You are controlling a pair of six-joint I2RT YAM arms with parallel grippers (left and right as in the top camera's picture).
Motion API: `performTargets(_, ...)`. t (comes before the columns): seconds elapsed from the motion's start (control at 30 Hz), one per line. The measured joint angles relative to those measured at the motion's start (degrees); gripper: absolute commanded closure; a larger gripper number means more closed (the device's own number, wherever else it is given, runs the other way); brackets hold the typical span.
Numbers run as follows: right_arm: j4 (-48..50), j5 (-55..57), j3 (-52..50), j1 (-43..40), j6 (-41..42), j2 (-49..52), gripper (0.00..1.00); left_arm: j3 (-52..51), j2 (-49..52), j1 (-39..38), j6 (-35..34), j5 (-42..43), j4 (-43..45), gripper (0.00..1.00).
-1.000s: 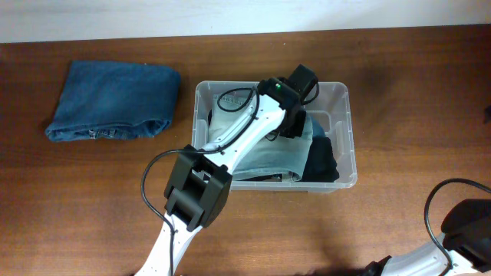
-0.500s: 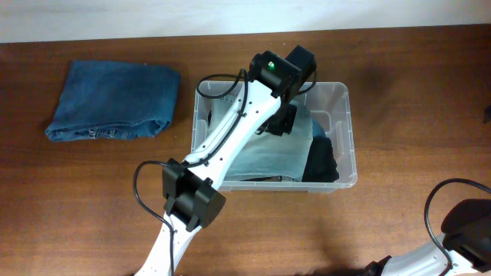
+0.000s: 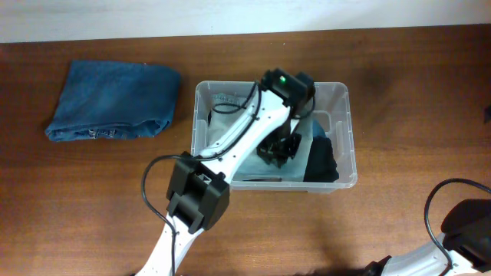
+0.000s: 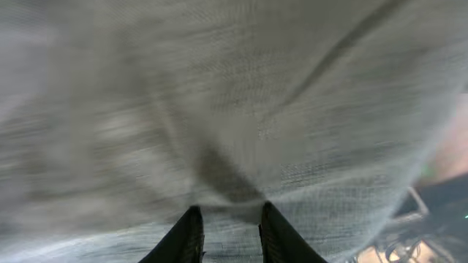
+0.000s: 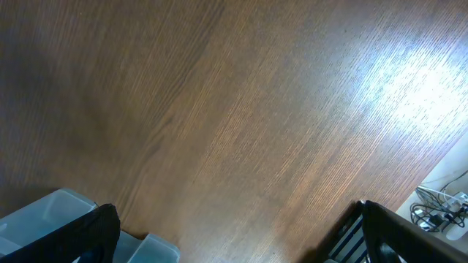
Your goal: Pack container
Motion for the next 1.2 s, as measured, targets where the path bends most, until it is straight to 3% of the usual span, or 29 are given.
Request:
performTargets(0.33,0.00,0.00,0.00,0.00,0.02,0.00,0.02,-7.43,-0.02,-1.03,0.00,1.01,9.20,0.73)
performTargets(0.8,0.00,0.00,0.00,0.00,0.00,0.00,0.02,3.37,-0.35,-0.11,-0.50,-2.03,12.37,0.65)
performTargets(1.2,0.00,0.00,0.00,0.00,0.00,0.00,0.02,3.37,-0.35,1.51,-0.94,-7.10,25.79,0.66)
